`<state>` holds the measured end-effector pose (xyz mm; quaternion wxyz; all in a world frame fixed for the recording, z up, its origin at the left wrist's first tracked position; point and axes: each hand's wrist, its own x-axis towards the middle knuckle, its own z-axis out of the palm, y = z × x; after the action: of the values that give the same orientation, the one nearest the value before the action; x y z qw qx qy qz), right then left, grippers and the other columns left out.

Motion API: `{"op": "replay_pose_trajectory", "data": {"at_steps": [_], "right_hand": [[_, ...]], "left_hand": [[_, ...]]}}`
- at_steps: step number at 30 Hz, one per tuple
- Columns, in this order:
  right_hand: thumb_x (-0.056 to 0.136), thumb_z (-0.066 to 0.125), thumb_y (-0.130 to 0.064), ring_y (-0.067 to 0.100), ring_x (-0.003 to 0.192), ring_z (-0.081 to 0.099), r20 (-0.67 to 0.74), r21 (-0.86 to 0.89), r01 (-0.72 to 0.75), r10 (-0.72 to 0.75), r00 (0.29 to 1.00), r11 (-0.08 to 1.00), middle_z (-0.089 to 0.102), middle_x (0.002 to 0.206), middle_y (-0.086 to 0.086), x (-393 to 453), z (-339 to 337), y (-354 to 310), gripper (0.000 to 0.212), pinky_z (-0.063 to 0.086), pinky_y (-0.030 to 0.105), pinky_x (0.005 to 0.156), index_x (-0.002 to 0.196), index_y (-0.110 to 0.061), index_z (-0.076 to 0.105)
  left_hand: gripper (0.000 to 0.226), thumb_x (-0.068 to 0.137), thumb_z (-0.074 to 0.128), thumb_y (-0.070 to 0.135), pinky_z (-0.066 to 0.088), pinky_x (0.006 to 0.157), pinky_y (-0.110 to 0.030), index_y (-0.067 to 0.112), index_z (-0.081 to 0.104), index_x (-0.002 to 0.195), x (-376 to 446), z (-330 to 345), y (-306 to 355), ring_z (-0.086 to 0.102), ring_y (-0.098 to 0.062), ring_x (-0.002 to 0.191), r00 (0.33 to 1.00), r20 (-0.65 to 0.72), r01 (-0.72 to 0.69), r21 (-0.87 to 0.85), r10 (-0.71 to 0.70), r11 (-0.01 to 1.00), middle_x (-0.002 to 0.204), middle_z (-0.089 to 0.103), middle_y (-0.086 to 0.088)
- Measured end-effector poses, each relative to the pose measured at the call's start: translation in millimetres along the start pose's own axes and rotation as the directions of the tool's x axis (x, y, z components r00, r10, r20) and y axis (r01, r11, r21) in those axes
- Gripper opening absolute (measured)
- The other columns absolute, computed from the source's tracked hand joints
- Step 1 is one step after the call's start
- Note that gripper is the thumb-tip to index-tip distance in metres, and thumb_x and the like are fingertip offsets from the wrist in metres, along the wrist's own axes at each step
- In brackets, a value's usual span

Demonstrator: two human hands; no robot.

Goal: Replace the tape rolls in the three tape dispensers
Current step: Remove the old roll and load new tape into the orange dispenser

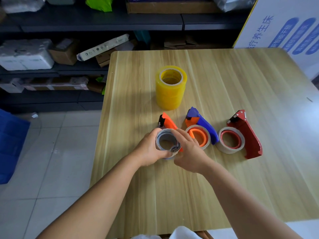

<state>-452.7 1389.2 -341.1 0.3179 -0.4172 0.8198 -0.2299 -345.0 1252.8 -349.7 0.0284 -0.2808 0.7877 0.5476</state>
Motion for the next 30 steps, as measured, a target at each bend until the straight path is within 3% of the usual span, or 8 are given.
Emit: {"op": "replay_pose_trajectory", "data": {"at_steps": [4, 10, 14, 17, 21, 23, 26, 30], "right_hand": [[0.072, 0.077, -0.043, 0.023, 0.13, 0.033, -0.008, -0.176, -0.055, 0.055, 0.998, 0.983, 0.023, 0.146, -0.006, 7.5, -5.8, -1.6, 0.11, 0.038, 0.034, 0.101, 0.151, -0.032, 0.002], [0.064, 0.079, -0.052, 0.019, 0.093, 0.055, 0.013, -0.319, -0.027, 0.033, 0.999, 0.947, 0.033, 0.122, -0.001, 11.5, -20.0, -12.6, 0.096, 0.048, 0.027, 0.068, 0.14, -0.026, 0.027], [0.062, 0.08, -0.052, 0.017, 0.084, 0.056, 0.022, -0.325, -0.028, 0.038, 0.999, 0.945, 0.034, 0.12, -0.001, 11.8, -24.5, -17.8, 0.096, 0.046, 0.024, 0.059, 0.137, -0.024, 0.028], [0.061, 0.08, -0.053, 0.017, 0.087, 0.056, 0.009, -0.31, -0.025, 0.029, 1.0, 0.95, 0.036, 0.118, -0.002, 11.9, -26.1, -17.7, 0.099, 0.048, 0.025, 0.062, 0.139, -0.022, 0.027], [0.061, 0.079, -0.055, 0.015, 0.09, 0.054, -0.032, -0.269, -0.021, 0.012, 0.999, 0.963, 0.037, 0.118, -0.005, 9.5, -22.4, -15.4, 0.102, 0.05, 0.027, 0.068, 0.141, -0.023, 0.025], [0.06, 0.078, -0.058, 0.016, 0.1, 0.05, -0.083, -0.252, -0.009, -0.012, 0.996, 0.968, 0.04, 0.119, -0.008, 7.2, -19.1, -12.6, 0.101, 0.047, 0.028, 0.075, 0.141, -0.027, 0.026], [0.06, 0.073, -0.064, 0.016, 0.113, 0.038, -0.134, -0.312, 0.037, -0.082, 0.988, 0.949, 0.045, 0.124, -0.008, 5.1, -13.8, -8.6, 0.096, 0.037, 0.029, 0.089, 0.138, -0.029, 0.03], [0.06, 0.072, -0.063, 0.014, 0.113, 0.039, -0.151, -0.332, 0.064, -0.12, 0.981, 0.941, 0.048, 0.122, -0.008, 5.1, -6.9, -8.6, 0.091, 0.034, 0.028, 0.094, 0.134, -0.025, 0.037]], "left_hand": [[0.071, 0.065, 0.085, 0.026, 0.044, 0.086, -0.017, 0.037, 0.048, 0.125, 1.5, -1.5, 0.6, 0.056, 0.0, 0.107, 0.998, 0.057, -0.014, 0.012, 0.013, 1.0, 0.115, 0.06, 0.019], [0.077, 0.068, 0.084, 0.027, 0.037, 0.079, -0.005, 0.049, 0.037, 0.125, -0.4, -2.9, -2.0, 0.049, 0.014, 0.106, 0.992, 0.119, 0.033, -0.006, -0.032, 0.999, 0.111, 0.054, 0.035], [0.097, 0.06, 0.085, 0.037, 0.04, 0.094, -0.026, 0.038, 0.027, 0.137, 2.3, -5.7, -4.7, 0.05, -0.004, 0.114, 0.985, 0.141, 0.097, -0.011, -0.094, 0.995, 0.121, 0.054, 0.014], [0.087, 0.059, 0.086, 0.038, 0.043, 0.097, -0.031, 0.037, 0.033, 0.128, 3.4, -8.1, -4.5, 0.051, -0.004, 0.114, 0.985, 0.143, 0.104, -0.02, -0.1, 0.994, 0.118, 0.056, 0.014], [0.077, 0.066, 0.086, 0.024, 0.042, 0.077, -0.007, 0.04, 0.04, 0.125, 0.7, -10.4, -1.2, 0.053, 0.015, 0.098, 0.993, 0.11, 0.055, -0.043, -0.05, 0.998, 0.112, 0.057, 0.021], [0.073, 0.069, 0.083, 0.018, 0.043, 0.072, -0.004, 0.036, 0.044, 0.128, -0.3, -10.0, 0.0, 0.055, 0.015, 0.094, 0.995, 0.093, 0.044, -0.083, -0.036, 0.996, 0.112, 0.059, 0.019], [0.066, 0.075, 0.078, 0.027, 0.044, 0.076, -0.013, 0.03, 0.045, 0.131, -0.4, -7.4, 4.5, 0.057, 0.004, 0.099, 0.991, 0.083, 0.111, -0.127, -0.1, 0.986, 0.112, 0.06, 0.015], [0.072, 0.067, 0.082, 0.03, 0.049, 0.09, -0.028, 0.025, 0.045, 0.129, 4.3, 4.8, 10.0, 0.059, -0.009, 0.105, 0.981, 0.035, 0.192, -0.062, -0.19, 0.979, 0.116, 0.06, 0.009]]}}
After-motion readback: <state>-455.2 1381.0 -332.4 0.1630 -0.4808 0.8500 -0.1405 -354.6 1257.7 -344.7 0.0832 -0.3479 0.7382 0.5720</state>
